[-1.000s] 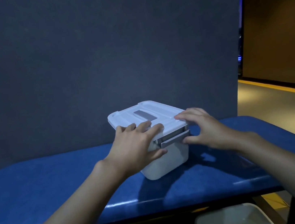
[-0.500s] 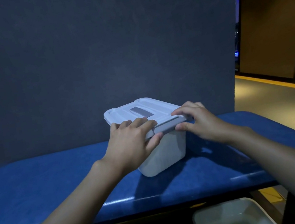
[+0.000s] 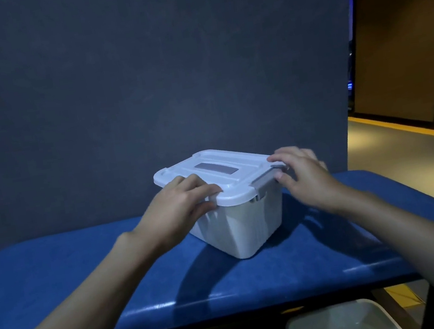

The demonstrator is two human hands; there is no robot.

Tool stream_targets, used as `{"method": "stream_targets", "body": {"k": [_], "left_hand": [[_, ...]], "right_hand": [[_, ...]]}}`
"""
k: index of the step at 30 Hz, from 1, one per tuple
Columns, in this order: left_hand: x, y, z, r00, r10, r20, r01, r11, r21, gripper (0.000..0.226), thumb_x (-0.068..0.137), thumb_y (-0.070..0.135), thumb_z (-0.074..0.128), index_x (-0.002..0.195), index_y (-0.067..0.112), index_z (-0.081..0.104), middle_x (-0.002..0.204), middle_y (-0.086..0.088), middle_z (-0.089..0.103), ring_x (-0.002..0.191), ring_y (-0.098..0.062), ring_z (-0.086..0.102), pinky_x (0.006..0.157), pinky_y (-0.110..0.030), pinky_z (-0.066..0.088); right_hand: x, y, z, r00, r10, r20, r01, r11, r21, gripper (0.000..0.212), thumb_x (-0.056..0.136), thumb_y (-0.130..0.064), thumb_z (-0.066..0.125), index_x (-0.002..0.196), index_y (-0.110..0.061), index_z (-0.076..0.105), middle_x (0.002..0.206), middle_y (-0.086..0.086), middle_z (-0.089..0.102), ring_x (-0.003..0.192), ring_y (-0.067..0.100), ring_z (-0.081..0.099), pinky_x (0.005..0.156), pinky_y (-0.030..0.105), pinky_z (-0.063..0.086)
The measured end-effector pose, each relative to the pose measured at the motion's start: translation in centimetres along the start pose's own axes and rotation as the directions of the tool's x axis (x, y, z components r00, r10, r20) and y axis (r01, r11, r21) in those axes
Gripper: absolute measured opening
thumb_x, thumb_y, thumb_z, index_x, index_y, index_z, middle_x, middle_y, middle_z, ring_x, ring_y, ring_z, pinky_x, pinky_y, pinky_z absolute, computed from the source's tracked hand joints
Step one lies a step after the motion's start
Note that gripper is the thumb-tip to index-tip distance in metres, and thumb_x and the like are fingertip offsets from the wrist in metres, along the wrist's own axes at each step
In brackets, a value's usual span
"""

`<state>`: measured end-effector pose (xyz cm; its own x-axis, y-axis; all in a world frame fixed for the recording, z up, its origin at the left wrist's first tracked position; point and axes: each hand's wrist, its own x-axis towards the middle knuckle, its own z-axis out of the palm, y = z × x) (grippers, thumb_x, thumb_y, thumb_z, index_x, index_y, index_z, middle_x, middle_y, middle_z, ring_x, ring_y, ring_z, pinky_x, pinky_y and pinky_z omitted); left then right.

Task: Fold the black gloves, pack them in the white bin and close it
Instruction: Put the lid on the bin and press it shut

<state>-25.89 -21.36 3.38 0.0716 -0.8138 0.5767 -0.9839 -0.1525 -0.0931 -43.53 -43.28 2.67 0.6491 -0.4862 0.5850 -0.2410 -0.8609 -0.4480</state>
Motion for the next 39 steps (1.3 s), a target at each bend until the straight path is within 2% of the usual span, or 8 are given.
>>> {"method": "stream_targets", "body": {"k": [11,15,19,22,28,31,33,39], "left_hand": [[2.5,3.5,0.2,0.968,-0.209,-0.135,0.153,0.927,-0.343,0.017,0.093,0.035,0.06,0.089,0.024,0.071,0.09,0.011,0.067,0.088,-0.01,0.061,0.082,-0.035,0.049],[1.2,-3.0,-1.1,0.751,-0.656,-0.07,0.626,0.743,-0.236,0.032,0.086,0.044,0.051,0.105,0.025,0.068,0.113,0.002,0.064,0.107,-0.023,0.06,0.096,-0.044,0.046],[1.1,-5.3,-1.0,0.55,-0.808,0.209,0.793,0.428,-0.433,0.067,0.06,0.057,0.055,0.102,0.006,0.064,0.096,-0.011,0.066,0.083,-0.025,0.061,0.07,-0.034,0.051],[1.2,-5.9,-0.9,0.563,-0.755,0.336,0.781,0.352,-0.517,0.046,0.062,0.048,0.066,0.088,0.012,0.057,0.083,-0.004,0.057,0.069,-0.02,0.052,0.064,-0.035,0.048],[1.2,-7.2,1.0,0.552,-0.81,0.199,0.699,0.318,-0.641,0.077,0.075,0.027,0.078,0.141,0.01,0.042,0.125,-0.003,0.054,0.11,-0.021,0.055,0.083,-0.031,0.045],[1.1,-7.7,1.4,0.542,-0.825,0.162,0.667,0.304,-0.68,0.027,0.075,0.02,0.077,0.085,0.015,0.053,0.081,0.004,0.05,0.077,-0.018,0.05,0.062,-0.028,0.04],[0.7,-7.8,1.2,0.58,-0.803,0.138,0.622,0.327,-0.712,0.039,0.073,0.016,0.074,0.061,0.02,0.037,0.057,0.01,0.038,0.057,-0.015,0.035,0.051,-0.025,0.028],[-1.3,-9.9,-0.1,0.637,-0.77,0.022,0.589,0.469,-0.659,0.046,0.067,0.03,0.075,0.068,0.031,0.029,0.067,0.007,0.054,0.065,-0.018,0.054,0.062,-0.031,0.04]], "right_hand": [[-1.4,-1.3,0.1,0.991,-0.055,0.119,0.028,0.975,0.222,0.027,0.098,-0.027,0.054,0.121,-0.017,0.064,0.118,-0.009,0.046,0.126,-0.001,0.031,0.105,0.016,0.027],[-0.2,-1.4,0.0,0.992,-0.022,0.123,-0.011,0.964,0.264,0.024,0.095,-0.007,0.048,0.108,-0.009,0.069,0.113,0.005,0.058,0.112,0.006,0.043,0.081,-0.005,0.026],[1.3,-1.0,-0.1,0.964,0.033,0.266,-0.111,0.952,0.285,0.014,0.089,-0.037,0.055,0.093,-0.028,0.065,0.114,-0.008,0.052,0.107,0.01,0.053,0.093,0.026,0.039],[1.8,-0.3,0.3,0.95,0.043,0.308,-0.116,0.968,0.223,0.045,0.075,-0.073,0.063,0.097,-0.034,0.06,0.131,-0.014,0.046,0.146,0.009,0.025,0.115,0.043,0.028],[2.4,-0.8,0.7,0.949,0.069,0.307,-0.15,0.957,0.247,0.064,0.066,-0.071,0.065,0.118,-0.036,0.055,0.131,-0.02,0.048,0.123,0.0,0.045,0.094,0.023,0.034],[2.8,-0.9,0.9,0.938,0.057,0.342,-0.153,0.954,0.259,0.077,0.062,-0.07,0.066,0.128,-0.032,0.053,0.139,-0.017,0.041,0.125,-0.004,0.042,0.097,0.02,0.031],[3.1,-1.3,1.0,0.921,0.053,0.386,-0.149,0.964,0.222,0.082,0.061,-0.072,0.065,0.132,-0.032,0.053,0.14,-0.019,0.033,0.128,-0.009,0.03,0.102,0.019,0.025],[3.6,-3.5,2.5,0.913,0.068,0.403,-0.148,0.974,0.17,0.1,0.053,-0.087,0.066,0.134,-0.031,0.052,0.149,-0.012,0.032,0.144,0.003,0.022,0.119,0.033,0.023]]}}
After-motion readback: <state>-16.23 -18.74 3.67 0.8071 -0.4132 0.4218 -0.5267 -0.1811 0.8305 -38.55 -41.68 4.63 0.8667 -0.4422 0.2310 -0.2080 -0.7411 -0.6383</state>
